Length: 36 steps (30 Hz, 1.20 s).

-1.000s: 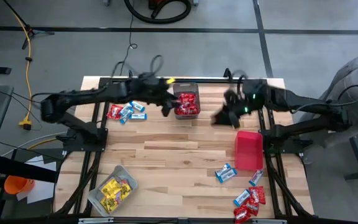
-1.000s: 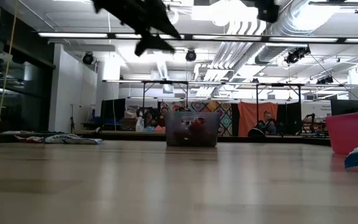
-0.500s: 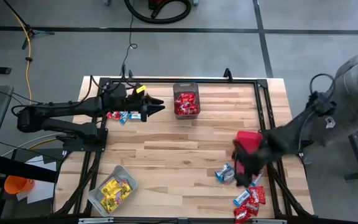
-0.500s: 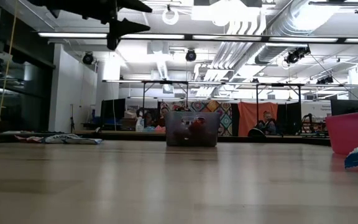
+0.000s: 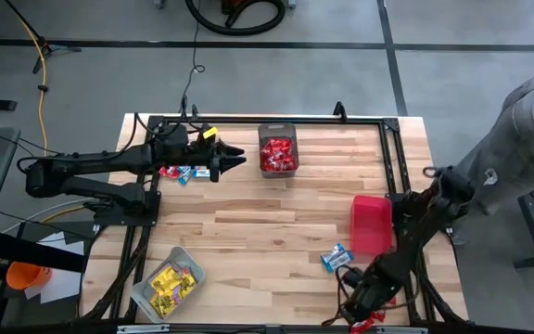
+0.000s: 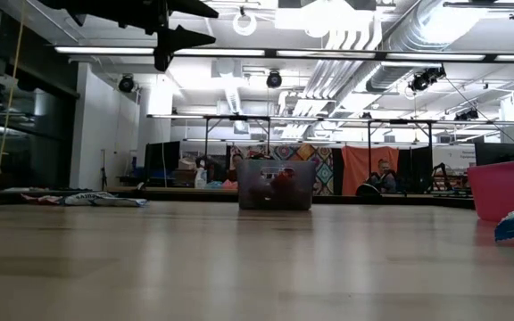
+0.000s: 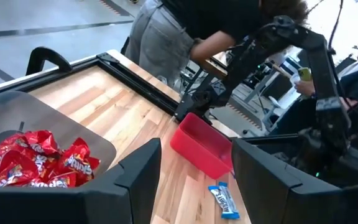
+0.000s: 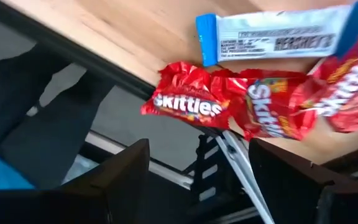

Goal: Sort candy
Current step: Put the red candy pack into the black bin

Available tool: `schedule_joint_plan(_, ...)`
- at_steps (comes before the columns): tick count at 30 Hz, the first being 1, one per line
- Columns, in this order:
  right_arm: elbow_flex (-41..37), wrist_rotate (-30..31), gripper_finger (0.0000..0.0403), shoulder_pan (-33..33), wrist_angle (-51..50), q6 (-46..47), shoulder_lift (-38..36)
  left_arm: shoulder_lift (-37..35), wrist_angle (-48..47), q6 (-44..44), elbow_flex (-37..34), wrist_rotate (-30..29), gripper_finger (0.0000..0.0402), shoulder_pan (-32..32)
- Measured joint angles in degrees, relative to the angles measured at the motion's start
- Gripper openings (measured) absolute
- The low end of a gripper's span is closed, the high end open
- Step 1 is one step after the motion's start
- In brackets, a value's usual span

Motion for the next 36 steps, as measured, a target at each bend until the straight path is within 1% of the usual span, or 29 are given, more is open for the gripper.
schedule_joint_plan(3,0.0,-0.1,0.0270,0.4,3.6,3.2,3.0,0.0,0.0,0.0,0.0,0.0,0.0184,0.0)
schedule_joint_plan(7,0.0,-0.1,0.0270,0.4,7.7,6.4,5.2,0.0,0.0,0.0,0.0,0.0,0.0184,0.0)
schedule_joint_plan(15,0.0,0.1,0.0270,0.4,6.0,8.2,6.7,0.0,-0.1,0.1,0.0,0.0,0.0184,0.0)
schedule_joint_plan(24,0.0,-0.5,0.0264,0.4,9.9,8.1,10.7,0.0,-0.8,0.1,0.0,0.0,0.0184,0.0)
schedule_joint_plan(29,0.1,-1.2,0.0261,0.4,9.6,7.2,12.5,0.0,-0.9,1.5,-0.1,0.0,0.0184,0.0)
schedule_joint_plan(31,0.1,-1.2,0.0248,0.4,9.4,6.5,12.6,0.0,-0.9,1.6,-0.1,0.0,0.0184,0.0)
schedule_joint_plan(33,0.1,-1.3,0.0221,0.4,9.0,5.8,12.5,0.0,-0.9,1.6,-0.1,0.0,0.0184,0.0)
schedule_joint_plan(35,0.1,-1.0,0.0177,0.4,8.9,5.1,12.3,0.0,-0.9,1.6,-0.1,0.0,0.0184,0.0)
schedule_joint_plan(36,0.0,-0.7,0.0149,0.4,8.9,4.7,12.0,0.0,-0.9,1.6,-0.1,0.0,0.0184,0.0)
